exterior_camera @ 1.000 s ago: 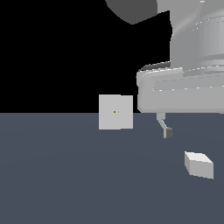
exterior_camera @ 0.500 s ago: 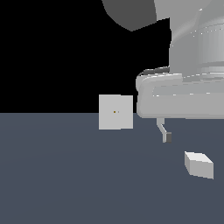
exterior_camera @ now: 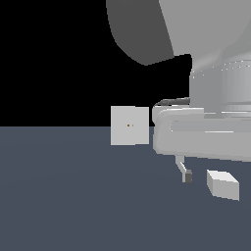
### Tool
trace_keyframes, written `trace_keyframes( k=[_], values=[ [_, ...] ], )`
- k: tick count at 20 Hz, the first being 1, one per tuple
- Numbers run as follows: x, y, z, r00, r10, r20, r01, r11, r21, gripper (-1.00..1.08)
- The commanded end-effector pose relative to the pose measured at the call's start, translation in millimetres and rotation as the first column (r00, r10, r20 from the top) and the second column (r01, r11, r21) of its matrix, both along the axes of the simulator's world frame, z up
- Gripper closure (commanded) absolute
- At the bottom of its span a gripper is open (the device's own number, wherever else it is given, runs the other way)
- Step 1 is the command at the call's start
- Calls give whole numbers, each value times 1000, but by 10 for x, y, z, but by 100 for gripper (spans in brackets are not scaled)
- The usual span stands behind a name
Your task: Plug the charger into the wall socket.
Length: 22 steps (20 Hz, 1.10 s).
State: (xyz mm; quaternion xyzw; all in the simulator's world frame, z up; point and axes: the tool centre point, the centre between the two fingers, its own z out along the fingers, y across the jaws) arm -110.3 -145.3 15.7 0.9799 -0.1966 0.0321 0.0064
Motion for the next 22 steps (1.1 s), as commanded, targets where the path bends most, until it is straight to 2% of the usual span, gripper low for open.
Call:
trace_keyframes(
  k=[1,2,3,15,22],
  values=[
    [6,0,-36,1000,0,1,0,1000,0,-92],
    [7,0,-39,1000,0,1,0,1000,0,-92],
    [7,0,-39,1000,0,1,0,1000,0,108],
    [17,8,-28,1000,6,2,-6,1000,0,108],
    [197,201,146,993,114,1,-114,993,-2,108]
  ],
)
